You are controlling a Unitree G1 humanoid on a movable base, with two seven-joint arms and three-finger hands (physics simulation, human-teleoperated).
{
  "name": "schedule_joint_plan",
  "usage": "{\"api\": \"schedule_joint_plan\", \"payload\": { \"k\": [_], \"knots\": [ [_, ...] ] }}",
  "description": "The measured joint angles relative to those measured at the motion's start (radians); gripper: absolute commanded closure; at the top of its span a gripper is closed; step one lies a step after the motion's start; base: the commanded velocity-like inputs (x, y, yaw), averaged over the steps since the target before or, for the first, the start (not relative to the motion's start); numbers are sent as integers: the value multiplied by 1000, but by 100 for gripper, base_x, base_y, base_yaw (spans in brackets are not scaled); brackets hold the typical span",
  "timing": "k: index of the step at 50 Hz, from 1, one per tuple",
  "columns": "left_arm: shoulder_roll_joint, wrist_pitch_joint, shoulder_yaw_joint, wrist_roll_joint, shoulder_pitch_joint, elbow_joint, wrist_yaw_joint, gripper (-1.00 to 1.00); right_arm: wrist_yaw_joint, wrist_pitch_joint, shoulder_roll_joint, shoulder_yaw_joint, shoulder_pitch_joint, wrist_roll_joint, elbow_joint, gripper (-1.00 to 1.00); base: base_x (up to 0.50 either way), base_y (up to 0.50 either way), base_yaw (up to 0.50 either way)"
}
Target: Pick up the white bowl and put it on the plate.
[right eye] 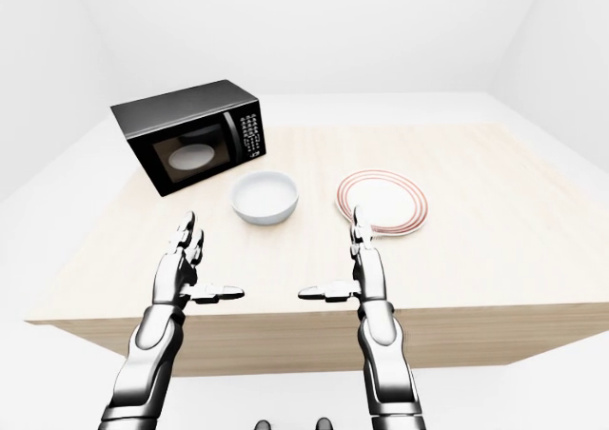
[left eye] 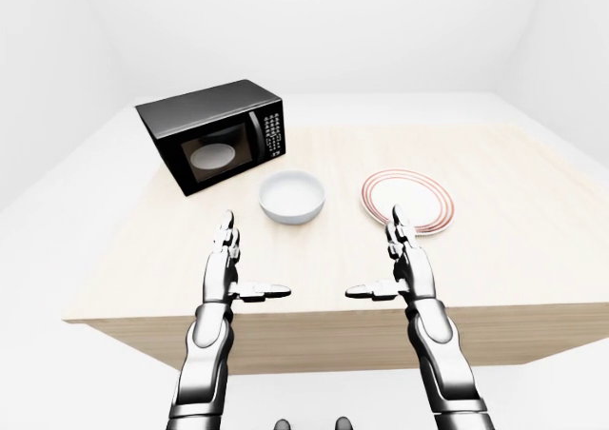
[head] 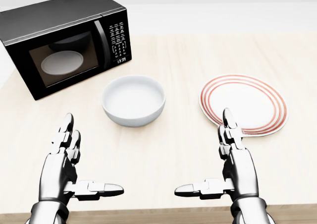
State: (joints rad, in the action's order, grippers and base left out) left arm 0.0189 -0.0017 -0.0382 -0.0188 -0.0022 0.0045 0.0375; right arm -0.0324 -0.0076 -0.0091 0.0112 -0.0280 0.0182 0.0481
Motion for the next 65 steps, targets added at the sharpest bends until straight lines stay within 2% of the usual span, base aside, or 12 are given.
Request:
{"api": "schedule_joint_plan", "payload": {
  "k": [39, 65],
  "knots": [
    [0, 0, 0, 0, 0, 0, 0, -100, 2, 7, 4, -21, -4, 24, -24, -100, 0, 2, 0],
    [0, 0, 0, 0, 0, 0, 0, -100, 4, 10, 6, -21, -2, 28, -25, -100, 21, 14, 0]
  ]
}}
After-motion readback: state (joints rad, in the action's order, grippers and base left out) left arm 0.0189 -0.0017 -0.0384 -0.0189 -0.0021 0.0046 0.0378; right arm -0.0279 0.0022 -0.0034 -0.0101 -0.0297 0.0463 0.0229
